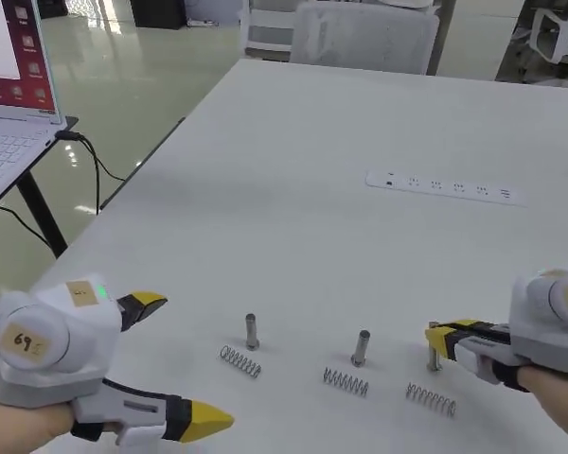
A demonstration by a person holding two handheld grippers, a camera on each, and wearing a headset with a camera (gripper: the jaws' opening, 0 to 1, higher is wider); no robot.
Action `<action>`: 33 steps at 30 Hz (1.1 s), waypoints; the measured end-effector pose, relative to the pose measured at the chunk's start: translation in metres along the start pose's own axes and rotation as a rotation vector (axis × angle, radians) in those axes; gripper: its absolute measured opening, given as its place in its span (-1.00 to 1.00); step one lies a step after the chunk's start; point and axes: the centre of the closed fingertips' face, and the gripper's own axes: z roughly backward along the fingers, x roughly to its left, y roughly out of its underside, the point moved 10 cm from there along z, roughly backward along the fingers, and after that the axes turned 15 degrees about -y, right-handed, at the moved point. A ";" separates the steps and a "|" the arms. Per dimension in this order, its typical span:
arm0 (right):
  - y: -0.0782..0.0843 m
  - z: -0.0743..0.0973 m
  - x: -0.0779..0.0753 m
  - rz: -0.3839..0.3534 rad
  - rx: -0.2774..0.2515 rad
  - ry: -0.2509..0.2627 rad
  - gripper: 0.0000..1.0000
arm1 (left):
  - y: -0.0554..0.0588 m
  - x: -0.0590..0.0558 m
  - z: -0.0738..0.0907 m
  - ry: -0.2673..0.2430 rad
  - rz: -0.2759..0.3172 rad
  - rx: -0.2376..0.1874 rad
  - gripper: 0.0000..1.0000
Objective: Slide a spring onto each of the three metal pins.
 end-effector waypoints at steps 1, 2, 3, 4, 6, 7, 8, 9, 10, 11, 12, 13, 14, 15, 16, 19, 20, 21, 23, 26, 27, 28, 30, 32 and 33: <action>0.000 0.000 0.001 0.008 -0.004 -0.002 -0.90 | 0.000 0.000 0.000 0.000 0.000 0.000 0.92; 0.001 0.001 0.002 0.016 -0.006 0.000 -0.90 | 0.000 0.000 0.000 0.000 0.000 0.001 0.92; 0.002 0.001 0.003 0.026 -0.007 0.000 -0.90 | 0.000 0.000 0.000 0.000 0.000 0.001 0.92; 0.003 0.002 0.005 0.051 -0.007 -0.001 -0.90 | 0.000 -0.001 0.000 -0.001 0.001 -0.001 0.93; 0.005 0.004 0.007 0.092 -0.007 0.004 -0.90 | 0.000 -0.001 0.000 0.000 0.002 -0.002 0.93; 0.006 0.005 0.008 0.099 -0.007 0.006 -0.90 | 0.000 -0.001 0.000 -0.001 0.002 -0.003 0.93; 0.007 0.006 0.010 0.116 -0.008 0.009 -0.90 | 0.000 -0.001 0.000 -0.002 0.002 -0.003 0.93; 0.008 0.007 0.011 0.121 -0.009 0.011 -0.90 | 0.000 -0.001 0.000 -0.003 0.003 -0.003 0.93; 0.009 0.008 0.011 0.129 -0.010 0.012 -0.90 | 0.000 -0.001 0.000 -0.004 0.005 -0.004 0.93; 0.010 0.009 0.011 0.134 -0.012 0.013 -0.90 | 0.000 -0.001 0.000 -0.005 0.006 -0.004 0.93; 0.011 0.010 0.011 0.129 -0.016 0.015 -0.90 | 0.000 -0.001 0.000 -0.005 0.006 -0.004 0.93; 0.011 0.011 0.010 0.122 -0.016 0.015 -0.89 | 0.000 -0.001 0.000 -0.005 0.005 -0.004 0.93; 0.012 0.011 0.011 0.122 -0.016 0.017 -0.89 | 0.000 -0.001 0.000 -0.005 0.005 -0.004 0.93; 0.012 0.012 0.011 0.122 -0.015 0.019 -0.89 | 0.000 -0.001 0.000 -0.004 0.005 -0.004 0.93; 0.013 0.012 0.011 0.121 -0.015 0.020 -0.89 | 0.000 -0.001 0.000 -0.002 0.006 -0.004 0.93; 0.015 0.014 0.012 0.113 -0.011 0.020 -0.89 | 0.001 -0.002 -0.001 -0.001 0.007 -0.004 0.93; 0.015 0.014 0.012 0.111 -0.009 0.018 -0.89 | 0.000 -0.002 -0.001 -0.002 0.007 -0.005 0.93; 0.016 0.014 0.012 0.107 -0.010 0.016 -0.89 | 0.000 -0.002 -0.001 -0.002 0.007 -0.005 0.93; 0.017 0.015 0.013 0.098 -0.013 0.016 -0.89 | 0.001 -0.002 -0.001 -0.003 0.007 -0.005 0.94; 0.019 0.015 0.012 0.088 -0.007 0.016 -0.89 | 0.001 -0.001 -0.001 -0.005 0.009 -0.008 0.94; 0.019 0.015 0.012 0.087 -0.005 0.017 -0.90 | 0.001 -0.001 -0.001 -0.005 0.010 -0.008 0.94; 0.020 0.016 0.012 0.083 -0.005 0.014 -0.90 | 0.001 -0.001 -0.001 -0.006 0.011 -0.007 0.94; 0.021 0.016 0.012 0.078 -0.010 0.014 -0.88 | 0.001 -0.001 0.000 -0.008 0.011 -0.007 0.94; 0.021 0.017 0.012 0.061 -0.018 0.004 -0.80 | 0.001 0.000 0.001 -0.009 0.012 -0.007 0.94; 0.021 0.017 0.013 0.054 -0.023 0.000 -0.79 | 0.001 0.000 0.001 -0.008 0.013 -0.006 0.93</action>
